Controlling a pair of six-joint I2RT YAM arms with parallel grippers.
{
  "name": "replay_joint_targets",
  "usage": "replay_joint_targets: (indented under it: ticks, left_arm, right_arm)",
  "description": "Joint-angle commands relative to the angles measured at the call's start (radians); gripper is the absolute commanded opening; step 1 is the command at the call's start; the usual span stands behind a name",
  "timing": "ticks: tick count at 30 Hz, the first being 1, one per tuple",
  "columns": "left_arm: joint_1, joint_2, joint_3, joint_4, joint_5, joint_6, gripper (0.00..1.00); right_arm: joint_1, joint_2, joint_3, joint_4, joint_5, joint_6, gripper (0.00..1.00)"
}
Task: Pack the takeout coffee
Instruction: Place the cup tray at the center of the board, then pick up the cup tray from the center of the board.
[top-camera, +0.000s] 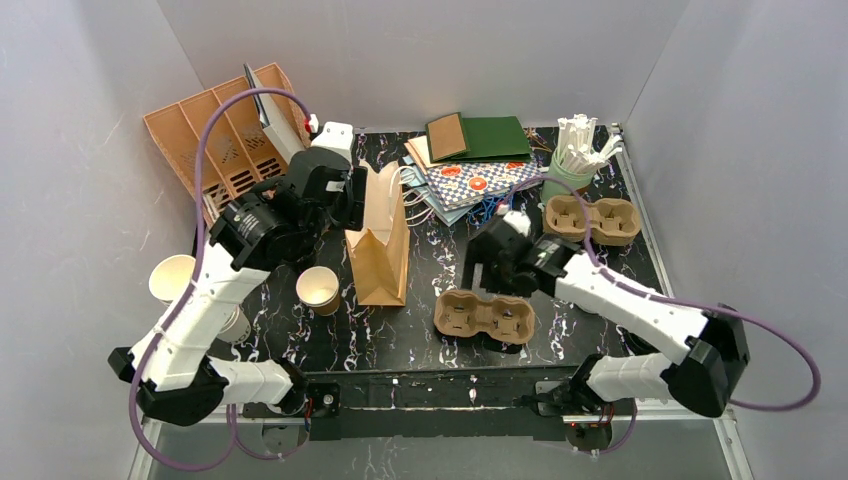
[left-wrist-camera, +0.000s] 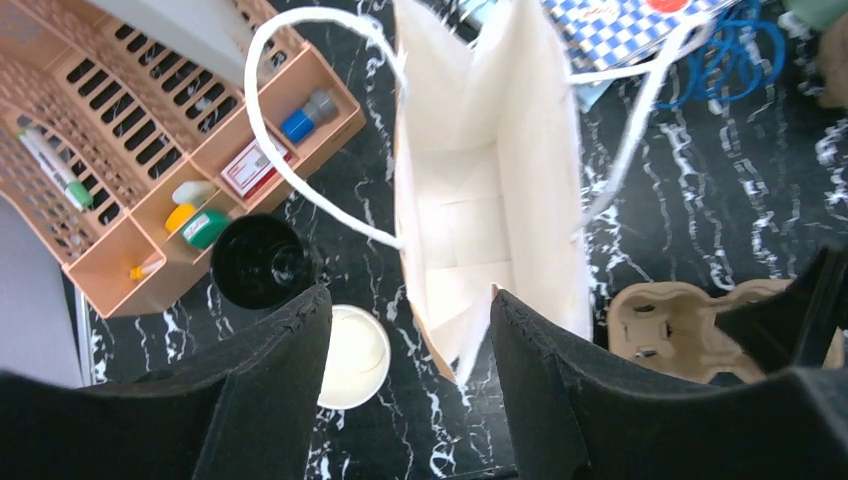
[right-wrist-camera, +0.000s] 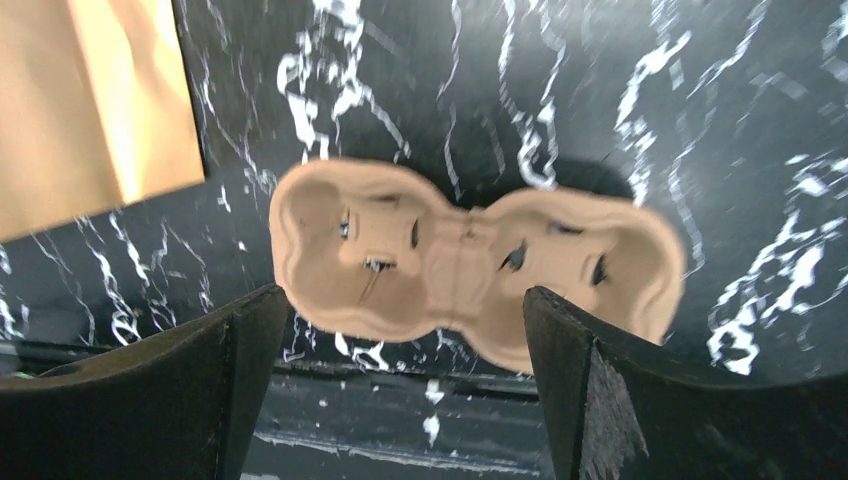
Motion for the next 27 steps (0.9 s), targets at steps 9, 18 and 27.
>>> replay_joint_targets:
  ticks: [9, 18, 27]
  left_arm:
    - [0.145, -0.022, -0.165, 0.115, 0.123, 0.018, 0.58]
    - [0.175, -0.011, -0.213, 0.177, 0.200, 0.025, 0.60]
    - [0.189, -0.008, -0.254, 0.206, 0.199, 0.037, 0.65]
  right_arm:
    - [0.295, 0.277, 0.060, -0.295, 0.244, 0.568, 0.83]
    - [0.296, 0.234, -0.098, -0.110, 0.251, 0.487, 0.79]
    - [0.213, 0.226, -0.135, 0.089, 0.191, 0.258, 0.72]
